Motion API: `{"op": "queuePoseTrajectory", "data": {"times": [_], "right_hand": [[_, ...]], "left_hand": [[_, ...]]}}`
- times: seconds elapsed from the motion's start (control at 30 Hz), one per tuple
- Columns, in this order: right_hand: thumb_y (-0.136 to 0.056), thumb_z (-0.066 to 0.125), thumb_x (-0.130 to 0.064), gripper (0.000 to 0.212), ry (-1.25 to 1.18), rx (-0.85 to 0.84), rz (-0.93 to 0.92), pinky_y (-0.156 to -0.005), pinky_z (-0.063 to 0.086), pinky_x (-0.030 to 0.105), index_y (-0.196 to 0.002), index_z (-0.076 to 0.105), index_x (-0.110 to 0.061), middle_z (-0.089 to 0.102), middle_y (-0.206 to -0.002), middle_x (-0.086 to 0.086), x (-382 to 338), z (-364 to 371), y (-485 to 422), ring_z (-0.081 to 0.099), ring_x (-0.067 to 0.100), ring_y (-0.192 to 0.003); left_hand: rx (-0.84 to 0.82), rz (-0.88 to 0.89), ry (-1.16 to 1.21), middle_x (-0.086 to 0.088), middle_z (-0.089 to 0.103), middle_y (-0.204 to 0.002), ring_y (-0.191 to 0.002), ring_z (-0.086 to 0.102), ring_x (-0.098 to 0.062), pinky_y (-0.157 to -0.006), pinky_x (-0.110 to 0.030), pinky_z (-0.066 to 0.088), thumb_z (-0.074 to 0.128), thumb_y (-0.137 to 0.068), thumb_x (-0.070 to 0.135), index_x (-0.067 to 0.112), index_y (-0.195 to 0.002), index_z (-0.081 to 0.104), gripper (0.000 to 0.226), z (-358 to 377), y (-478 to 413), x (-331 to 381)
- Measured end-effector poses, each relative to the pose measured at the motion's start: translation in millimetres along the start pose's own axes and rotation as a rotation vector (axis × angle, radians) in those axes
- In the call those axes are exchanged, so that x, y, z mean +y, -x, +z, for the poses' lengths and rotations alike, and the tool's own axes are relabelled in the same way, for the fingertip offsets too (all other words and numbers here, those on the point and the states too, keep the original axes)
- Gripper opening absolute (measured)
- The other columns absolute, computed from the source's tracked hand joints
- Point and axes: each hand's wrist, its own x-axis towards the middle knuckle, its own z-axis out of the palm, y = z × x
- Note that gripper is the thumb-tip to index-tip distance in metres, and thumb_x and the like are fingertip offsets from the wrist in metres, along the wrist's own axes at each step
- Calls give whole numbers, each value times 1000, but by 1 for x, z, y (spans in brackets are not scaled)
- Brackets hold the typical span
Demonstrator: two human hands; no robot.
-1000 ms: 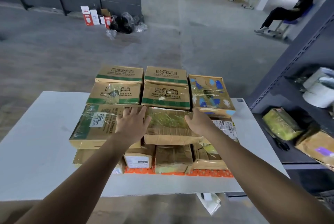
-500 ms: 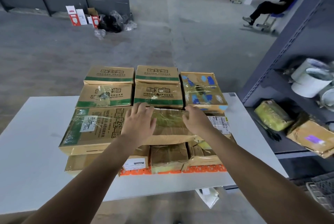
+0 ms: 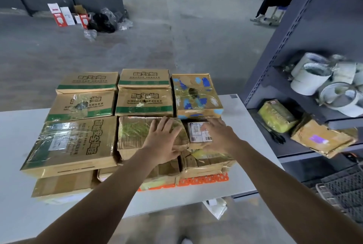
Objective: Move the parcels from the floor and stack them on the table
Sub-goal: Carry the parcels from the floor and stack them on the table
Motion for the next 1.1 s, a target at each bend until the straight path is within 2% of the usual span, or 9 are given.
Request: {"op": "queuePoseTrajectory", "data": {"times": [0.1, 0.3, 0.47, 0.63, 0.8, 0.87, 0.93, 1.03, 1.1], "right_hand": [[-73, 79, -28, 53, 30, 65, -5, -96, 40, 45, -113, 45, -29, 41, -136, -5, 3, 3, -7, 32, 22, -129], [-70, 80, -29, 54, -4, 98, -116, -84, 37, 29, -112, 46, -27, 46, -126, -7, 10, -1, -19, 36, 19, -119], [-71, 76, -32, 51, 83, 127, -180, -81, 34, 30, -111, 46, -30, 45, -124, -8, 9, -6, -19, 35, 18, -121], [-72, 76, -36, 52, 40, 147, -177, -87, 38, 36, -114, 45, -30, 43, -126, -10, 13, -18, -19, 33, 16, -122], [-76, 74, -26, 52, 54, 171, -189, -97, 42, 40, -121, 50, -21, 36, -141, -1, 6, -8, -26, 30, 22, -132], [-81, 72, -23, 51, 46, 192, -163, -101, 39, 41, -126, 50, -19, 31, -146, 3, 3, 0, -25, 26, 25, -136], [-83, 70, -25, 51, 79, 220, -146, -105, 36, 43, -129, 49, -20, 34, -144, 5, 1, 6, -24, 28, 26, -134], [-86, 67, -33, 48, 49, 230, -140, -108, 32, 51, -130, 50, -25, 35, -143, 2, 1, 9, -20, 27, 25, -134], [-88, 62, -36, 44, 13, 230, -147, -110, 30, 51, -130, 51, -26, 34, -145, 0, 3, 7, -18, 25, 23, -137]], "left_hand": [[24, -6, -31, -8, 4, -159, -147, -2, -30, -118, -54, 1, 54, -89, 53, 28, -151, 10, 79, 7, 1, -1], [33, -2, -16, -6, 2, -160, -148, -5, -28, -118, -55, 1, 57, -89, 46, 28, -151, 8, 80, 11, 2, -1], [36, -9, -9, -6, 3, -160, -148, -4, -28, -118, -54, 1, 56, -89, 48, 29, -151, 10, 79, 13, 2, -3], [34, -9, 8, -5, 3, -160, -148, -5, -27, -118, -54, 2, 56, -89, 45, 29, -151, 11, 78, 13, 3, -2], [39, 0, 19, -6, 5, -160, -148, -4, -27, -118, -53, 0, 55, -88, 47, 30, -150, 12, 78, 11, 4, -3], [36, 3, 26, -6, 5, -160, -148, -3, -27, -118, -53, 0, 53, -87, 52, 30, -150, 13, 78, 8, 5, -4], [30, 4, 29, -5, 5, -160, -148, -3, -26, -118, -54, 0, 50, -87, 55, 29, -151, 14, 78, 6, 5, -4], [49, 8, 27, -3, 9, -159, -148, -1, -26, -118, -55, 2, 44, -88, 61, 29, -150, 17, 75, 4, 7, -1], [82, 1, 54, -2, 14, -158, -147, 3, -25, -117, -54, 4, 39, -89, 63, 29, -148, 22, 71, 3, 7, 1]]}}
